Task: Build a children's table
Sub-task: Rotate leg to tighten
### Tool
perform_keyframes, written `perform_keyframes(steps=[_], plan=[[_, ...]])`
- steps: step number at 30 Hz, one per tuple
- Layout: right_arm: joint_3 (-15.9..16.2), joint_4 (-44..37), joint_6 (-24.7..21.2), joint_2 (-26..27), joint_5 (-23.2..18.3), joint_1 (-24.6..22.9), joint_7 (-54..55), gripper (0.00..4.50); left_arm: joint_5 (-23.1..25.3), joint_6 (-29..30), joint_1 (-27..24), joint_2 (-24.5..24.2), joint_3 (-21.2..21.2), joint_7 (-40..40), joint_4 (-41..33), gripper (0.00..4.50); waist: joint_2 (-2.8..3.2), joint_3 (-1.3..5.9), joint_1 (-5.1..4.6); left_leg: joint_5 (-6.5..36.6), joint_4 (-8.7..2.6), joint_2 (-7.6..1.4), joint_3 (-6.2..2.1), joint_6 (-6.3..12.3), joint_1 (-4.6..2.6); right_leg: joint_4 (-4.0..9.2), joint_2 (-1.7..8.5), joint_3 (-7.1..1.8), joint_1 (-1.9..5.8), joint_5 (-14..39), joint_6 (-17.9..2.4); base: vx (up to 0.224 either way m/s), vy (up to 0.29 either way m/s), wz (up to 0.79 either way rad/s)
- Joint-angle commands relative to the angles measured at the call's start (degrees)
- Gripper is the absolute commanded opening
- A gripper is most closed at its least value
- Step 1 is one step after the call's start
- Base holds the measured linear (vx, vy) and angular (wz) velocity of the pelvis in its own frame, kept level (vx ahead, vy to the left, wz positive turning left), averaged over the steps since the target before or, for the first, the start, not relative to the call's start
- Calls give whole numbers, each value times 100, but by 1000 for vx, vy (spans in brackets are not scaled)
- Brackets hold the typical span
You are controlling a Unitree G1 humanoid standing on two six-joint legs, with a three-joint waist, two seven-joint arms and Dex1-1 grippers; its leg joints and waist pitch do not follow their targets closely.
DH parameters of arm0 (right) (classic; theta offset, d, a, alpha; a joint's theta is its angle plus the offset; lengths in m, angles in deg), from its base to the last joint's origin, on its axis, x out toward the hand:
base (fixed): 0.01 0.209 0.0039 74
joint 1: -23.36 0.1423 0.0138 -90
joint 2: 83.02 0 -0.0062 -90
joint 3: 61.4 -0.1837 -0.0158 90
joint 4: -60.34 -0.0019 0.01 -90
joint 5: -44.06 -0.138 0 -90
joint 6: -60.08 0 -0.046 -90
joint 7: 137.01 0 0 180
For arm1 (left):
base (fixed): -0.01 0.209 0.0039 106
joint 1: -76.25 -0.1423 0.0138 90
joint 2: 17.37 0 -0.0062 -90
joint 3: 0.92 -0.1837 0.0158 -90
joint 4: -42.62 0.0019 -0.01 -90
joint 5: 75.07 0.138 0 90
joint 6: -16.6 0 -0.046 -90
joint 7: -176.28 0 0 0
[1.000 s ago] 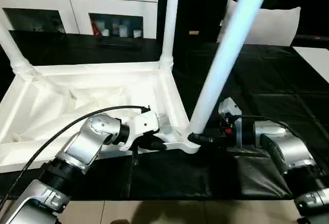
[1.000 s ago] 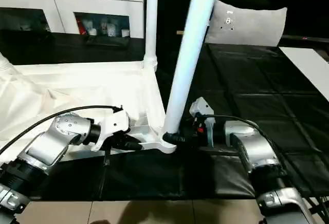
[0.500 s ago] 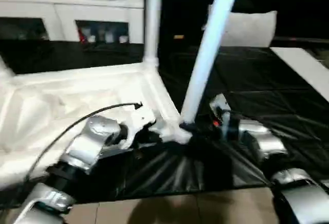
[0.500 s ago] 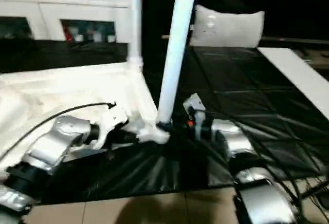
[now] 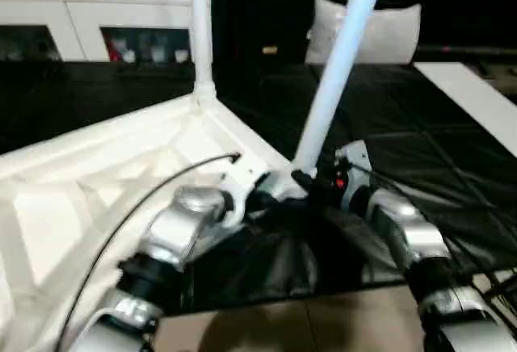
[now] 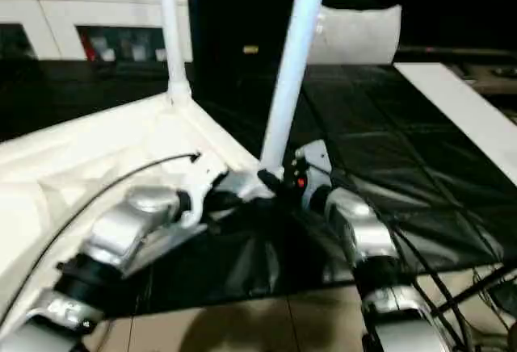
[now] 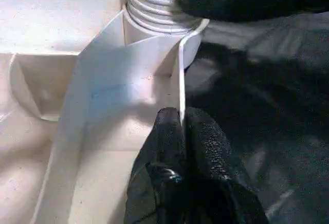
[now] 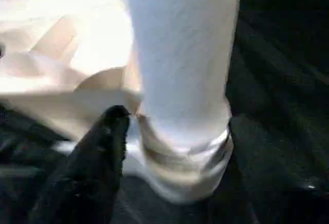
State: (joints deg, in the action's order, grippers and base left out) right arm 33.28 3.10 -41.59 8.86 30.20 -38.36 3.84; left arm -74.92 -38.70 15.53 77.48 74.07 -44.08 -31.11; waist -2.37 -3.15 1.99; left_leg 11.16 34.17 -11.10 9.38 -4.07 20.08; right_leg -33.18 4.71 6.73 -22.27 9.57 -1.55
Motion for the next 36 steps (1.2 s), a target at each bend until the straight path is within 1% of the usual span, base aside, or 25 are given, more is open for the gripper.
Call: perform_keyframes(steps=[1,2,3,4,5,7,8,9,11,13,14,15,16,17,18,20,22,24,25,27,28,30,32,35,36], plan=[[152,-703,-450,-195,-104,-65,14,360,26,-197,97,-62,3,-18,-173,0,0,352,75,1416,-469,-231,-77,253,4,480,452,-331,230,2449,-681,0,0,0],[176,-857,-532,-266,-143,-89,-30,372,30,-218,94,-93,-12,-40,-168,0,1,366,90,1285,-464,-230,-71,264,7,457,439,-340,237,2268,-700,57,-27,3],[192,-1049,-625,-351,-188,-127,-127,381,28,-250,91,-136,-28,-80,-161,0,-3,397,140,907,-443,-244,-44,340,29,371,420,-357,250,1627,-825,54,-19,0],[213,-1374,-751,-536,-267,-191,-373,384,10,-361,75,-240,-81,-257,-167,0,3,406,152,780,-436,-236,-43,370,56,339,421,-361,270,1422,-871,54,-19,0],[200,-1479,-813,-564,-267,-222,-406,398,-1,-378,71,-263,-94,-299,-174,0,0,423,190,573,-409,-238,-27,444,55,292,414,-368,260,1042,-953,57,-16,-1],[175,-1728,-960,-655,-281,-284,-520,413,-21,-403,66,-327,-122,-401,-187,0,15,432,213,288,-389,-230,-13,539,54,226,402,-375,269,534,-1122,57,-17,2],[175,-1728,-960,-655,-281,-284,-520,427,-21,-403,66,-327,-122,-401,-187,0,14,425,216,257,-393,-232,-9,562,58,217,404,-377,269,446,-1171,0,0,0],[134,-1981,-1075,-888,-339,-347,-822,432,10,-623,56,-528,-282,-744,-184,0,25,408,238,333,-387,-216,-3,578,61,227,410,-380,274,462,-1228,0,0,0],[116,-2145,-1159,-1012,-370,-395,-970,442,28,-740,47,-637,-373,-932,-187,0,19,404,262,405,-391,-224,-2,567,58,233,411,-385,291,563,-1185,0,0,0],[124,-2436,-1380,-1277,-481,-473,-1163,442,55,-886,30,-860,-558,-1286,-194,0,47,389,320,581,-413,-243,-2,457,17,255,408,-387,272,837,-1112,0,0,0],[124,-2436,-1380,-1277,-481,-473,-1163,442,55,-886,30,-860,-558,-1286,-194,0,43,370,324,731,-427,-243,-1,373,14,283,405,-383,265,1066,-1058,0,0,0],[157,-2550,-1451,-1474,-519,-514,-1316,442,68,-1006,28,-1011,-671,-1522,-173,0,60,358,337,873,-435,-242,-9,292,6,312,419,-379,263,1343,-974,0,0,0],[157,-2550,-1451,-1474,-519,-514,-1316,442,68,-1006,28,-1011,-671,-1522,-173,0,56,352,341,934,-444,-246,-8,263,-2,334,419,-381,261,1476,-921,0,0,0],[176,-2673,-1503,-1627,-541,-570,-1509,442,36,-1144,28,-1119,-721,-1746,-155,0,78,331,354,1091,-457,-251,-11,195,-35,374,418,-378,230,1729,-860,0,0,0],[178,-2737,-1513,-1675,-551,-601,-1587,442,24,-1198,32,-1167,-741,-1839,-140,0,73,333,362,1150,-457,-253,-12,173,-42,384,418,-384,234,1799,-819,0,0,0],[178,-2813,-1530,-1731,-569,-629,-1686,442,24,-1317,43,-1258,-798,-2010,-114,0,55,338,377,1253,-477,-256,-24,91,-44,365,422,-396,238,1820,-810,0,0,0],[194,-2839,-1491,-1781,-562,-639,-1776,442,15,-1467,59,-1383,-881,-2269,-99,0,34,348,384,1197,-474,-253,-30,91,-33,351,428,-401,246,1761,-812,0,0,0],[239,-2818,-1460,-1803,-630,-621,-1946,442,-51,-1625,50,-1498,-950,-2585,-142,0,42,348,400,1143,-470,-250,-26,100,-35,344,436,-406,243,1728,-837,0,0,0],[293,-2787,-1436,-1815,-681,-596,-2119,442,-86,-1701,46,-1552,-984,-2737,-165,0,31,355,411,1114,-464,-254,-18,112,-40,338,432,-410,240,1671,-859,0,0,0],[350,-2743,-1408,-1827,-719,-565,-2312,442,-106,-1739,47,-1591,-1009,-2844,-183,0,45,365,433,1052,-456,-262,-16,129,-41,306,438,-414,241,1496,-931,0,0,0],[398,-2692,-1392,-1835,-723,-537,-2445,425,-123,-1766,50,-1608,-1021,-2913,-193,0,47,368,440,975,-457,-265,-16,128,-37,281,430,-414,246,1337,-988,0,0,0],[417,-2672,-1391,-1838,-719,-528,-2486,425,-131,-1781,51,-1611,-1021,-2938,-195,0,44,372,447,928,-450,-260,-14,144,-30,273,435,-412,257,1260,-1021,0,0,0],[513,-2518,-1361,-1825,-640,-491,-2613,396,-162,-1802,48,-1624,-1028,-3015,-236,0,41,373,443,915,-449,-257,-14,137,-22,272,437,-410,263,1276,-1038,0,0,0],[592,-2256,-1272,-1767,-558,-405,-2709,382,-191,-1853,59,-1623,-1027,-3099,-230,0,37,372,442,915,-441,-248,-9,122,-18,288,444,-410,267,1401,-1015,0,0,0],[629,-2179,-1238,-1759,-525,-370,-2754,355,-189,-1870,63,-1618,-1022,-3117,-217,0,33,371,439,929,-440,-246,-10,117,-15,290,444,-408,266,1438,-1006,0,0,0]])
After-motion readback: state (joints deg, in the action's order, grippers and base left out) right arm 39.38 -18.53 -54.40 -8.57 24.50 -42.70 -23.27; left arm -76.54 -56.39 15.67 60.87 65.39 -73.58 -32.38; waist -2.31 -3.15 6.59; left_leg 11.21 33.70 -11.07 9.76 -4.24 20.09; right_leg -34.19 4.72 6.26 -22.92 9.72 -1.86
